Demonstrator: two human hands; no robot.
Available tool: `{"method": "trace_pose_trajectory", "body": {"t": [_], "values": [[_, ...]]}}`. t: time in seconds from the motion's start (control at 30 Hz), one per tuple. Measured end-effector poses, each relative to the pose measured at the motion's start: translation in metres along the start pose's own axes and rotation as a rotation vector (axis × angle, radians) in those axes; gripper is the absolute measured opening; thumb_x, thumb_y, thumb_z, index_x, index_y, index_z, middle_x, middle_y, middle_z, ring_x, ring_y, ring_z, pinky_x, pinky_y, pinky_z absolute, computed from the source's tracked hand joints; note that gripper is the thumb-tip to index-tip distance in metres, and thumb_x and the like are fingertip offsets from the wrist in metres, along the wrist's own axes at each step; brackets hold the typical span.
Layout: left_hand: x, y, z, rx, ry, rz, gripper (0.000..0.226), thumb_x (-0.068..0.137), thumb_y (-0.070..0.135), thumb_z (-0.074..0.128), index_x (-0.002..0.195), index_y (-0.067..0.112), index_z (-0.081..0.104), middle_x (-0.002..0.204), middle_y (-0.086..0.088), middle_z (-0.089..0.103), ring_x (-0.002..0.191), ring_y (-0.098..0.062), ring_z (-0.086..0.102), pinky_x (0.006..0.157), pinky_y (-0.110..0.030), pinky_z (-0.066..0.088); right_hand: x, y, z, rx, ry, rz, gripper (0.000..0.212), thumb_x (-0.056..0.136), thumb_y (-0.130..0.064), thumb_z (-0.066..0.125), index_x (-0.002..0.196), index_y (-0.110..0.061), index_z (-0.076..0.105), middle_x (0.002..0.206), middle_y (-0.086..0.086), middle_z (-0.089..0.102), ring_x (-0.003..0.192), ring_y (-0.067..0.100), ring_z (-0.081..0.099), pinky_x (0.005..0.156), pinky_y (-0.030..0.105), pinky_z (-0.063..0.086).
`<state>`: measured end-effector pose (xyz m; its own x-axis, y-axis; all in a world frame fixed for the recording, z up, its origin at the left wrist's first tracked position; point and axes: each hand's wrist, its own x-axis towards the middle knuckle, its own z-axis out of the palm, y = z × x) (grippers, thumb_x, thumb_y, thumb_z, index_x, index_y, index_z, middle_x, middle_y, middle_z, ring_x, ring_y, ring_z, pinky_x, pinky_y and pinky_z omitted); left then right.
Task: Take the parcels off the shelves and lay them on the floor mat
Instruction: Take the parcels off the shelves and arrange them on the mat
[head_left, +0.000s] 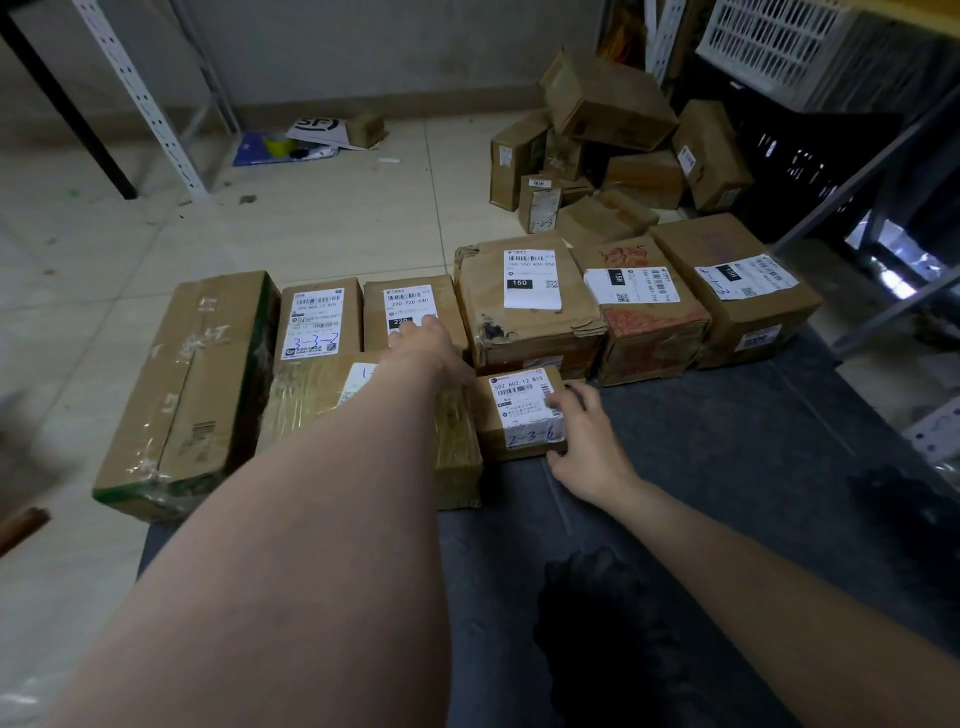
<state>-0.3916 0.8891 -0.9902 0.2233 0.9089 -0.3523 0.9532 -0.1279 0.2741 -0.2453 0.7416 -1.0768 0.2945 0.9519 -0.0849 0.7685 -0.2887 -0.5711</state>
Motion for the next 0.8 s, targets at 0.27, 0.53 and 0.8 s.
{"method": "trace_pose_trajectory", "body": {"t": [0.27, 0.53, 0.8], "values": [[-0.008, 0.012, -0.012, 0.023, 0.013, 0.08, 0.083, 0.08, 0.036, 0.077, 0.143, 0.007, 0.031, 0.142, -0.02, 0.036, 0.132, -0.038, 0.036, 0.102, -0.047, 0.04, -0.007, -0.004, -0.004, -0.119, -0.109, 0.046, 0.064, 0.084, -0.013, 0.073, 0.142, -0.018, 0.047, 0.165, 0.005, -0.006, 0.143, 0.032, 0.032, 0.111, 0.034, 0.035], [-0.037, 0.074, -0.033, 0.117, 0.072, 0.277, 0.087, 0.081, 0.039, 0.076, 0.147, 0.007, 0.029, 0.143, -0.019, 0.039, 0.131, -0.036, 0.041, 0.106, -0.045, 0.041, -0.03, 0.002, -0.068, -0.241, -0.019, -0.016, 0.06, 0.087, -0.023, 0.07, 0.142, -0.027, 0.046, 0.165, 0.006, -0.016, 0.153, 0.024, -0.007, 0.117, 0.039, 0.026], [-0.103, 0.197, -0.041, 0.055, 0.09, 0.576, 0.077, 0.081, 0.037, 0.075, 0.138, 0.003, 0.035, 0.139, -0.021, 0.044, 0.128, -0.039, 0.044, 0.102, -0.044, 0.042, -0.077, 0.03, -0.203, -0.367, 0.369, 0.032, 0.054, 0.087, -0.025, 0.064, 0.139, -0.017, 0.051, 0.166, 0.01, -0.001, 0.154, 0.023, -0.004, 0.122, 0.032, 0.01]]}}
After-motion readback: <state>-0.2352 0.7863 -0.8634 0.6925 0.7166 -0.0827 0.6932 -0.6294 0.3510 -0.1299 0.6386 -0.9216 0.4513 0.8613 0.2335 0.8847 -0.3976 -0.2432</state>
